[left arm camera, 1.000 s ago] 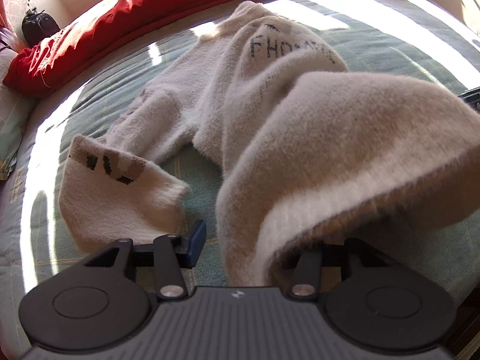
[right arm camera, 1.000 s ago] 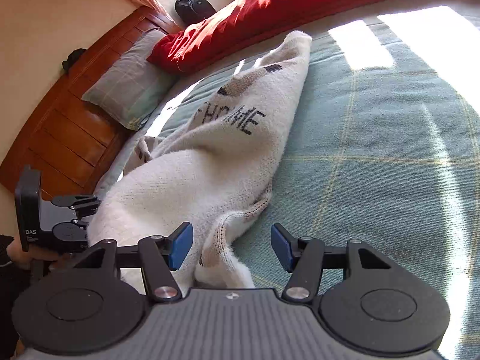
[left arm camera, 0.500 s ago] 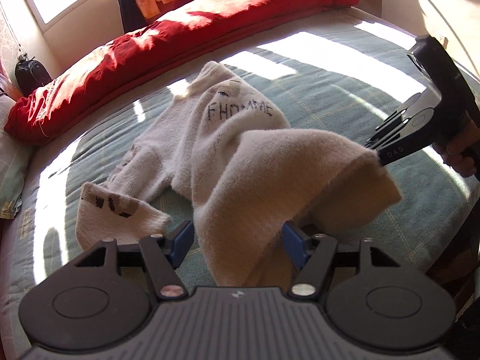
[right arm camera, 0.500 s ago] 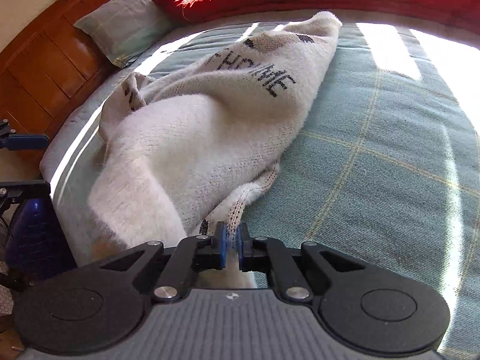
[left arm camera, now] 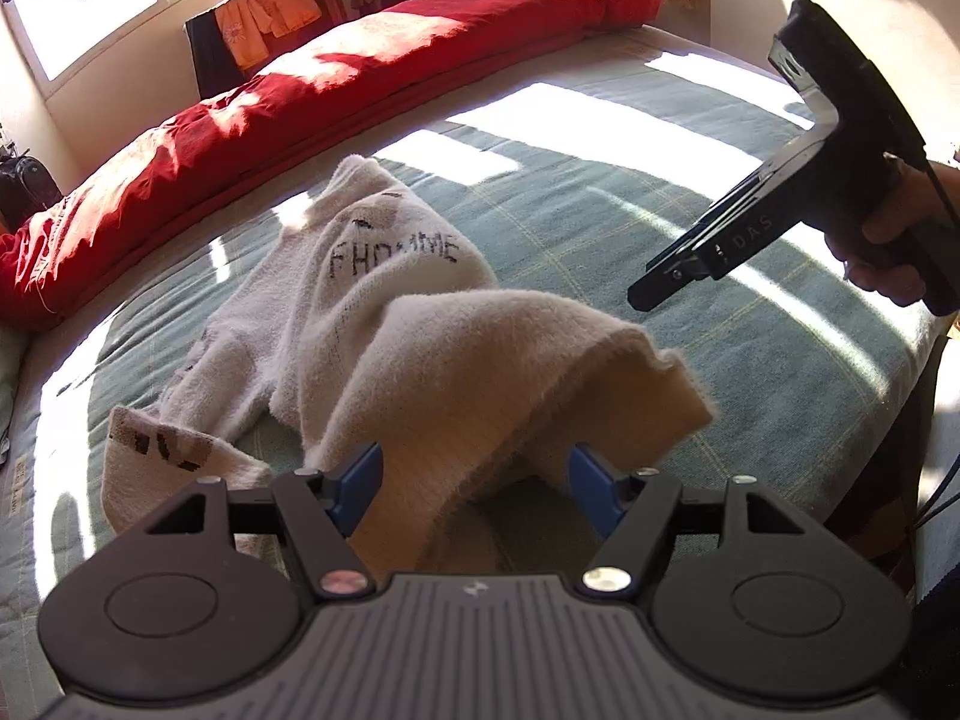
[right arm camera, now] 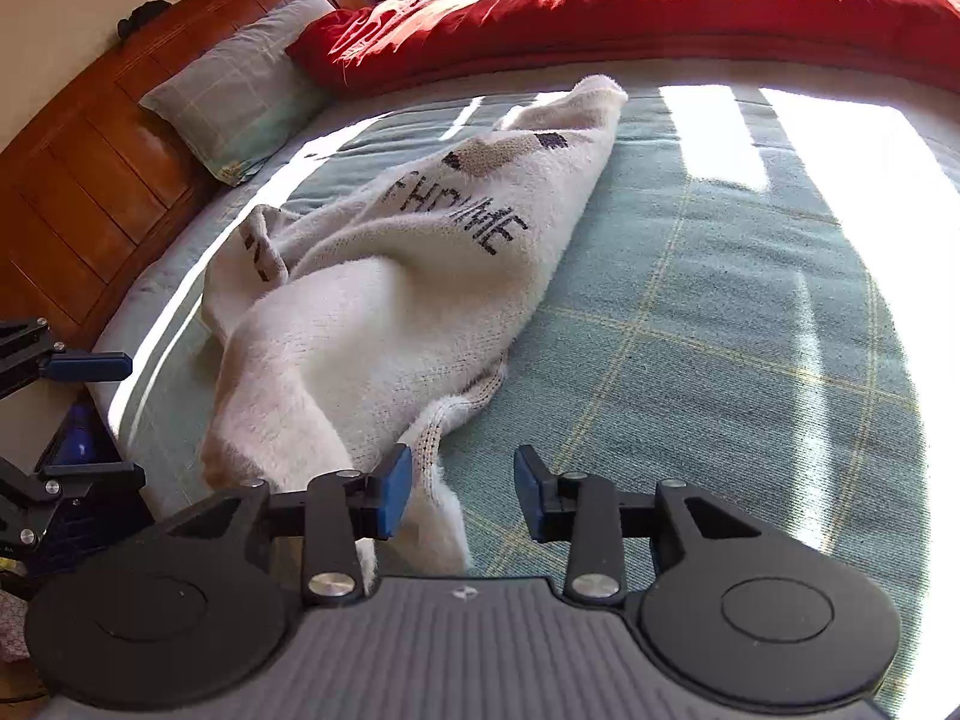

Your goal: Fold clothes

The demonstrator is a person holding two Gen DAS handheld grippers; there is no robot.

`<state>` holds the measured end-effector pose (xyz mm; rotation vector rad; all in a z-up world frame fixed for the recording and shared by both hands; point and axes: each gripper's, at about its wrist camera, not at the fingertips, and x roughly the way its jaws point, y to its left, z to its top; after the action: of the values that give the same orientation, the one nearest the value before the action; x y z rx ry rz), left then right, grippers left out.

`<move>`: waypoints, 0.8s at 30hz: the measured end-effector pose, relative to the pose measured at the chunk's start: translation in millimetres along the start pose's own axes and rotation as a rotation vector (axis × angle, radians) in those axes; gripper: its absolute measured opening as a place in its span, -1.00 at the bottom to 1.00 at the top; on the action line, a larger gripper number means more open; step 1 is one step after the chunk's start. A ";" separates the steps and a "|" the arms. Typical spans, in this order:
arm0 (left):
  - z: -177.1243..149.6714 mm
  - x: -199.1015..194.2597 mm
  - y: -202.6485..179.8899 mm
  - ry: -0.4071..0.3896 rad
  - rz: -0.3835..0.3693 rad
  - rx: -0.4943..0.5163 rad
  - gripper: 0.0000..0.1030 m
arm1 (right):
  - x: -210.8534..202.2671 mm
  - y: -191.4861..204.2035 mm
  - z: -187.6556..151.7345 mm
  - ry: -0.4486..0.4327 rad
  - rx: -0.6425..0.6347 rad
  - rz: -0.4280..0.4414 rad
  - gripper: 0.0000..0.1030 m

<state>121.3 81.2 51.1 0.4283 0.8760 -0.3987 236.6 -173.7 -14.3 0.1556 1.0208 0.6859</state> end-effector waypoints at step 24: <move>-20.3 21.4 10.8 0.055 -0.007 -0.062 0.40 | 66.3 43.4 19.9 0.131 -0.258 -0.162 -0.84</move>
<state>126.0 97.3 24.6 0.3803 0.9414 -0.3663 255.7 -96.7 -33.8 -0.1977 1.0474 0.6793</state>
